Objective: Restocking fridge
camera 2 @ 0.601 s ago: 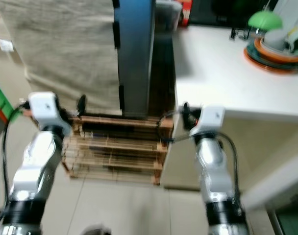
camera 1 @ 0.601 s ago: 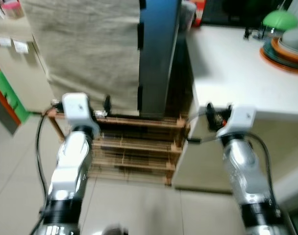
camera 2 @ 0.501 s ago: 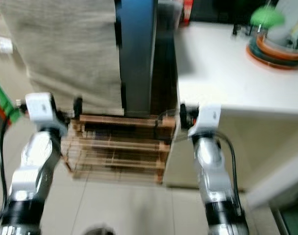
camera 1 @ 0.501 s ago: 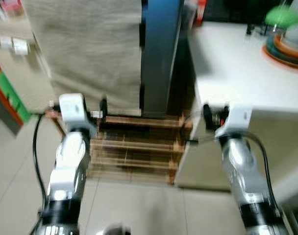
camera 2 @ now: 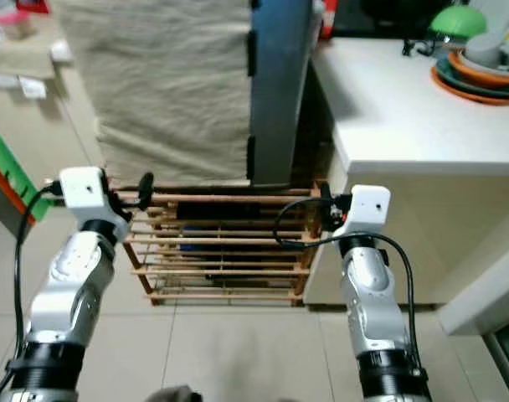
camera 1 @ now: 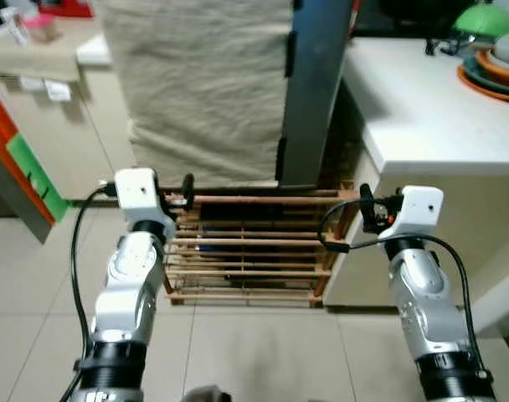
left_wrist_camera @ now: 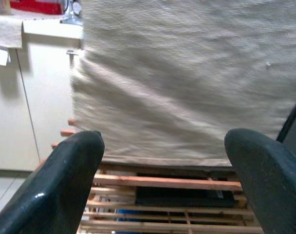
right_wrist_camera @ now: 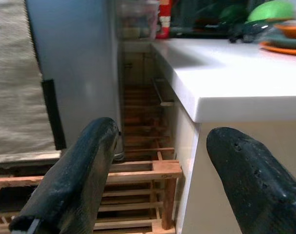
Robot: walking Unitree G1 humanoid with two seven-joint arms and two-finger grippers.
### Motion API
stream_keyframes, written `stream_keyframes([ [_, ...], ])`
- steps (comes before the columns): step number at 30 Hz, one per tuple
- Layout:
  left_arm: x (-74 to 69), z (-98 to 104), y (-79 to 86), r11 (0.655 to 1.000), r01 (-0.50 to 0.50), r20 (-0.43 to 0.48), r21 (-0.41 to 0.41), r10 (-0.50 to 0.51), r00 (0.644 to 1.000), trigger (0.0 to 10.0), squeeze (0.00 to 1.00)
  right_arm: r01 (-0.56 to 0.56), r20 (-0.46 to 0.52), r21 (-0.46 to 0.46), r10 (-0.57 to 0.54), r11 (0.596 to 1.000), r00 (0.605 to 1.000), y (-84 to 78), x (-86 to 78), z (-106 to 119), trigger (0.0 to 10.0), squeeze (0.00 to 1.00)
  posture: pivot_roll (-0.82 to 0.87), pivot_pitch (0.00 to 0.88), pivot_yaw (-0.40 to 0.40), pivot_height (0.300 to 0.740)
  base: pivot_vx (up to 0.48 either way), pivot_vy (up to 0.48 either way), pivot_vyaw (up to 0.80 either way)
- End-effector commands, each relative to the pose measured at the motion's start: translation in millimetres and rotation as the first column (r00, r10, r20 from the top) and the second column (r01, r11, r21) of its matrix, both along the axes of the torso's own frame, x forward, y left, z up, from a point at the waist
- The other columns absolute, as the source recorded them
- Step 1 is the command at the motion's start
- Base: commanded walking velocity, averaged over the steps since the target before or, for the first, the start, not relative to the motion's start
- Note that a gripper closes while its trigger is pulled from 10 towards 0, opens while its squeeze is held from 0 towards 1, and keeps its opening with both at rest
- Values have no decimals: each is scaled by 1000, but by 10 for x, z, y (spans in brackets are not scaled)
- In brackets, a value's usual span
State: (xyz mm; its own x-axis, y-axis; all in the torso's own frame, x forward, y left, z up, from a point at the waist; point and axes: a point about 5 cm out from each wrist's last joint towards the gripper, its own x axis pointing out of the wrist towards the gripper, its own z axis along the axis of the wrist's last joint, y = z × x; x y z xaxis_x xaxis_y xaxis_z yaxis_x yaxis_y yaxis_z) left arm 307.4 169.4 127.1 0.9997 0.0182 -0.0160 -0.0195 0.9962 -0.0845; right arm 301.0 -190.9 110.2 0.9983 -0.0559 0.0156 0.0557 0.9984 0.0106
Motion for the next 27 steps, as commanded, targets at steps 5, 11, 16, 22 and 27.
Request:
stream_keyframes([
  [5,6,10,66,1000,-15,-6,8,15,1000,10000,0,-16,20,-6,16,1000,1000,46,18,46,10000,0,-50,0,-13,740,0,480,0],
  [11,12,-15,81,1000,-23,-17,17,23,1000,10000,0,-35,47,-40,37,999,998,45,-30,72,10000,0,-53,0,-17,740,0,480,-127],
  [16,18,-63,86,996,-42,-35,84,45,998,10000,0,-55,53,-60,58,997,997,25,-184,21,10000,0,-62,0,-19,740,0,288,-449],
  [22,11,1,2,998,-14,13,68,13,1000,10000,0,-89,71,-85,95,992,993,86,-234,36,10000,0,-79,0,-18,740,63,0,0],
  [27,11,1,2,998,-14,13,68,13,1000,10000,0,-89,71,-85,95,992,993,86,-234,36,10000,0,-79,0,-18,740,379,0,0],
])
